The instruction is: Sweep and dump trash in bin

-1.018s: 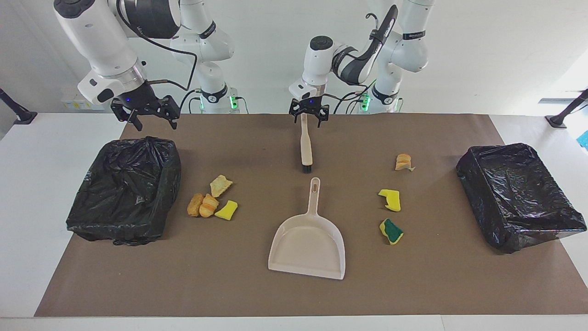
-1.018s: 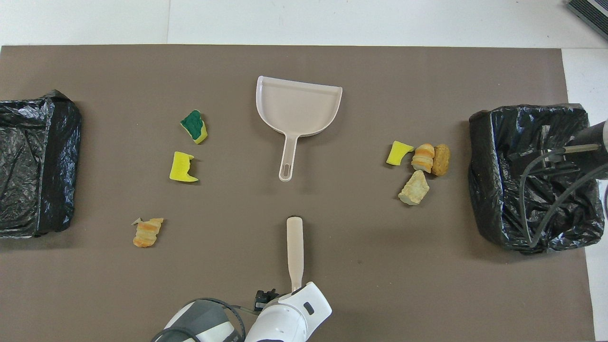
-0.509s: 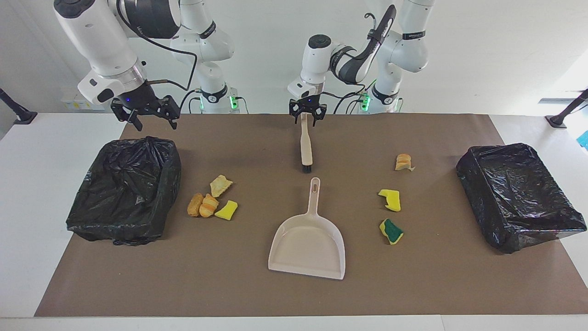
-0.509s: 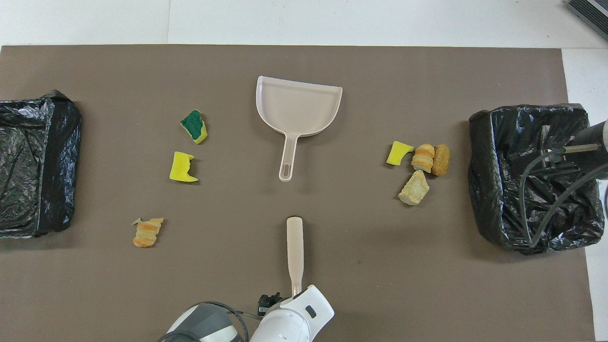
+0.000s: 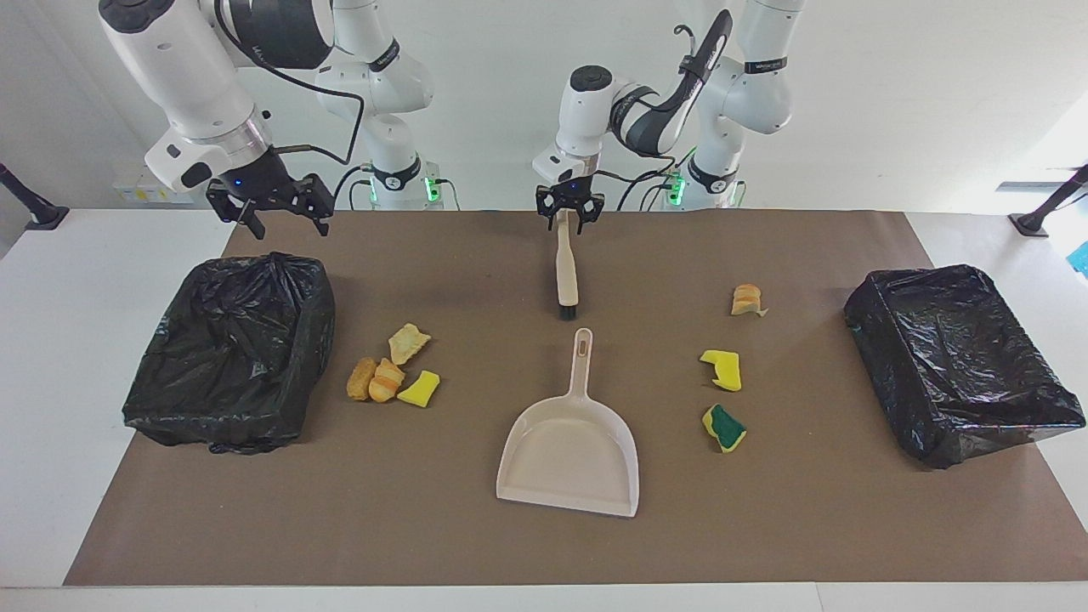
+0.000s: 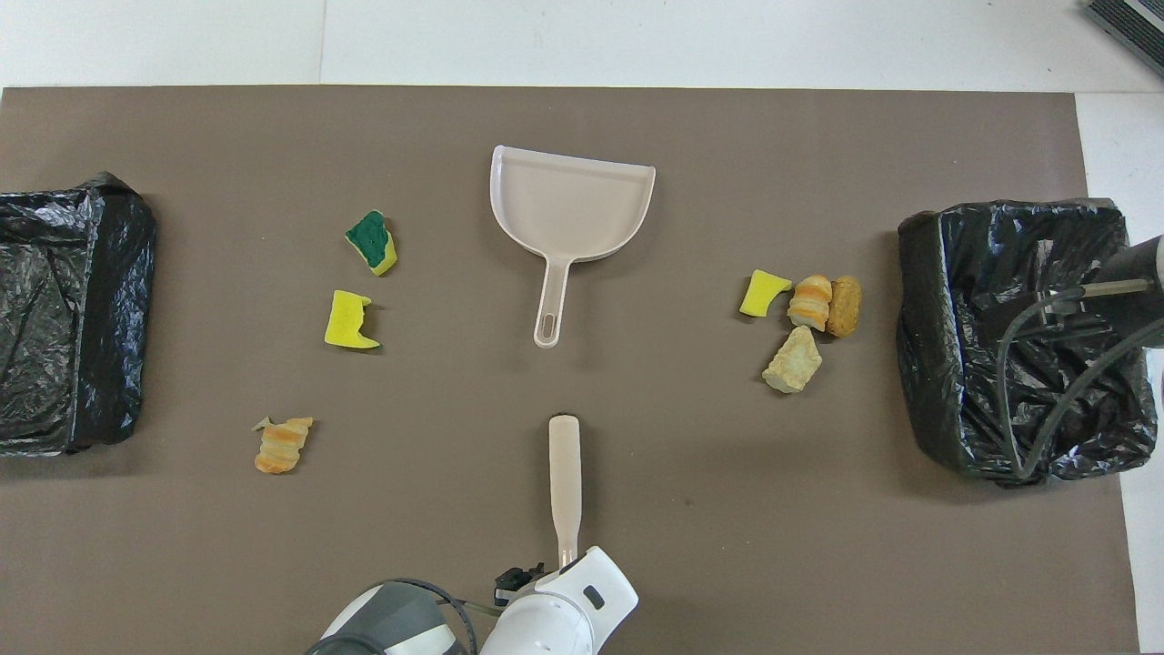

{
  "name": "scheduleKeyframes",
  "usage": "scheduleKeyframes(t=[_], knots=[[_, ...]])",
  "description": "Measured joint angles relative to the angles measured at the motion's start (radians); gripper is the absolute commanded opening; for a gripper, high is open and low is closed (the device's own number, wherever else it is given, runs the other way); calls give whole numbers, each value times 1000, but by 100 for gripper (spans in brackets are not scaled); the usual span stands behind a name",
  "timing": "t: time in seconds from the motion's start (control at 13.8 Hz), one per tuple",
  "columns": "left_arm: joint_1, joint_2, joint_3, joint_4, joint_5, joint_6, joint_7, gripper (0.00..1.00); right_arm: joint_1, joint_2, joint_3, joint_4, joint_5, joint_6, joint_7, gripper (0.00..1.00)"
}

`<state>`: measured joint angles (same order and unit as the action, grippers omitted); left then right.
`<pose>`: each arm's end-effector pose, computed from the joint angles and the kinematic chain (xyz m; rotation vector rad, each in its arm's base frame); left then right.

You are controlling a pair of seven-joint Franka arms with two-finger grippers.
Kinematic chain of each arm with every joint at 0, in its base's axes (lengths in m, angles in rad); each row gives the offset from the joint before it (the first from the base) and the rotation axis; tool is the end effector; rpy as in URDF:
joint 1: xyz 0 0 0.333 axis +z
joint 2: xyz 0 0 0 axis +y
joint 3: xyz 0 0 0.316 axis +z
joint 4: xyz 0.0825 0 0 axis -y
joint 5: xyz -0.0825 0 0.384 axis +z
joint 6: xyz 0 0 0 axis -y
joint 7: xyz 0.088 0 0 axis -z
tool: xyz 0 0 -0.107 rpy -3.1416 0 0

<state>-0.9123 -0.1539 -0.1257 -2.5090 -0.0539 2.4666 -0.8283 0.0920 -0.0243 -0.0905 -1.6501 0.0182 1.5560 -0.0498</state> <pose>0.2354 -0.3982 0.3480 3.0308 -0.2568 0.0799 0.5431 0.0022 0.5993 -3.1166 -0.0795 0.1082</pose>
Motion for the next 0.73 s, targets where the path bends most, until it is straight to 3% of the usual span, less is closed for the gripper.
scheduleKeyframes(t=[0.15, 0.36, 0.73], knots=[[0, 0, 0, -1, 0, 0, -1, 0, 46, -1, 19, 0, 0, 43, 66, 100], [0, 1, 0, -3, 0, -2, -3, 0, 165, 15, 31, -4, 1, 104, 208, 100], [41, -11, 18, 25, 0, -94, -15, 0, 302, 161, 34, 2, 33, 231, 444, 100]])
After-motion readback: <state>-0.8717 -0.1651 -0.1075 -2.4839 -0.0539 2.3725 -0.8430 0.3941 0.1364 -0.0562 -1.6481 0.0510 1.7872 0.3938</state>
